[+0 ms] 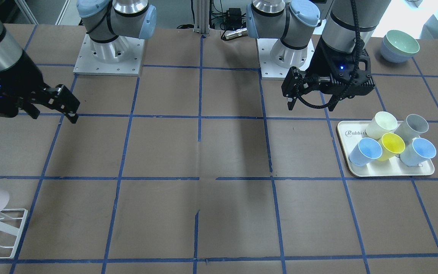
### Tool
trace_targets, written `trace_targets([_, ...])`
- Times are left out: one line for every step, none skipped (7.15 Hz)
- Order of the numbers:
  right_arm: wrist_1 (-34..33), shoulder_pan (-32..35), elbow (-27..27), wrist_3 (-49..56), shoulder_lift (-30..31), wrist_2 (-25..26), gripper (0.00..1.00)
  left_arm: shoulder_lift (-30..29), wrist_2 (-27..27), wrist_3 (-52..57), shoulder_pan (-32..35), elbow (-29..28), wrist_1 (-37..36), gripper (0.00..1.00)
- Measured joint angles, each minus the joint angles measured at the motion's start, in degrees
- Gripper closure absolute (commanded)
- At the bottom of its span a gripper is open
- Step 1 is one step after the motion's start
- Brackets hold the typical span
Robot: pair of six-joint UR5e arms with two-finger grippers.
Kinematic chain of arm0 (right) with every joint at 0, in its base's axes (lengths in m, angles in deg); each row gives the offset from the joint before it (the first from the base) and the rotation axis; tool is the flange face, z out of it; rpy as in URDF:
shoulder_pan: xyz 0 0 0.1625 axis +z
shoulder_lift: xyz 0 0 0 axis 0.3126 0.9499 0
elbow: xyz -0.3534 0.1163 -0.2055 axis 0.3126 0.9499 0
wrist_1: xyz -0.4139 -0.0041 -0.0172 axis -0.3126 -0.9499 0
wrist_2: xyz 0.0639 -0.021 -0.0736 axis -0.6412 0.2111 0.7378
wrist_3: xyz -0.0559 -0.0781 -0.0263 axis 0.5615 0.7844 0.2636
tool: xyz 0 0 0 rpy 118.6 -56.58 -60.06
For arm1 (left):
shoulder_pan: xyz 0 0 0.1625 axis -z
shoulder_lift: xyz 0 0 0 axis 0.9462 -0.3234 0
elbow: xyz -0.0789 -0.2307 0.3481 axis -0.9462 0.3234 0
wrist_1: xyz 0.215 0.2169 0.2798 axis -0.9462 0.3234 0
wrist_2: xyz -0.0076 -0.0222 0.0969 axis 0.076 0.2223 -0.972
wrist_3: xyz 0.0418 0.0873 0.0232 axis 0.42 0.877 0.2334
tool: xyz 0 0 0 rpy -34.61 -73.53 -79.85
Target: Transfer IKEA cup to right arm and place on rack
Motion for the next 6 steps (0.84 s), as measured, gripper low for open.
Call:
trace_targets([0.9, 3.6, 0.0, -3.8, 0.6, 0.2, 0.0, 0.0, 0.0, 0.0, 0.0, 0.0, 0.0, 0.0])
trace_targets([2.3, 5.9, 0.1, -6.0, 1.2, 0.3, 0.0, 0.0, 0.0, 0.0, -0.1, 0.1, 0.0, 0.0])
trace_targets([3.9, 6.9, 0.1, -6.9, 2.1, 0.3, 0.0, 0.0, 0.0, 0.0, -0.1, 0.1, 0.0, 0.0])
trace_targets([6.2, 7.3, 0.1, -7.2, 3.2, 0.1, 0.0, 0.1, 0.0, 0.0, -0.1, 0.0, 0.0, 0.0])
trace_targets([8.0, 7.5, 0.2, -7.3, 4.0, -0.1, 0.0, 0.1, 0.0, 0.0, -0.1, 0.0, 0.0, 0.0])
trace_targets([8.9, 7.5, 0.5, -7.3, 4.4, -0.1, 0.0, 0.1, 0.0, 0.0, -0.1, 0.1, 0.0, 0.0])
